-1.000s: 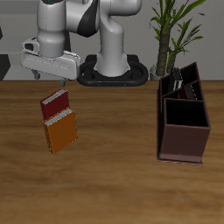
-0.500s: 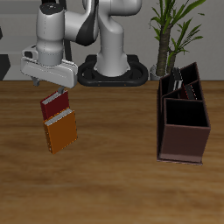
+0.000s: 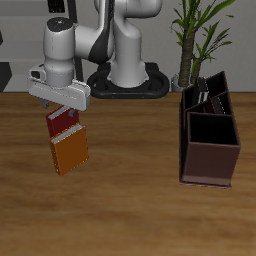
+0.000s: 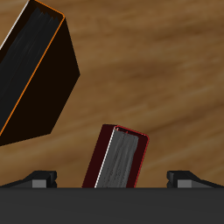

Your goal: Place the left red book into the left desk caddy's back compartment and place the striped book into the left desk caddy's left compartment and place the right red book into the left desk caddy's front compartment

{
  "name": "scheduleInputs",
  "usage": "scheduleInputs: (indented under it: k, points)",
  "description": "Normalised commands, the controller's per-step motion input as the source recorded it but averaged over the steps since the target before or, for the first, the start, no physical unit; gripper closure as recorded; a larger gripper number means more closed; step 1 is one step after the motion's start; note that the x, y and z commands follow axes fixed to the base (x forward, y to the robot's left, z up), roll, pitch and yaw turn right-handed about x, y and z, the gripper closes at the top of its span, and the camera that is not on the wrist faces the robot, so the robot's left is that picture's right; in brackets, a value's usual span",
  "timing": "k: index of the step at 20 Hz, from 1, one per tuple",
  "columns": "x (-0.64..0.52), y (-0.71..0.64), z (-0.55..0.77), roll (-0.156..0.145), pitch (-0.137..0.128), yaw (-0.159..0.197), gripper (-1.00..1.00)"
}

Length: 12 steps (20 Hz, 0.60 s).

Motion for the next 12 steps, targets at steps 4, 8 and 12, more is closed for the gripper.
scheduleInputs:
  k: [4, 8, 12]
  points:
    - [0.03, 0.02, -0.28, -0.002, 0.016, -0.021, -1.00]
    - [-0.04, -0.09, -0.13, -0.019, -0.020, -0.059, 1.00]
    - [-0.07, 0.05, 0.12, 0.016, -0.031, -0.020, 1.00]
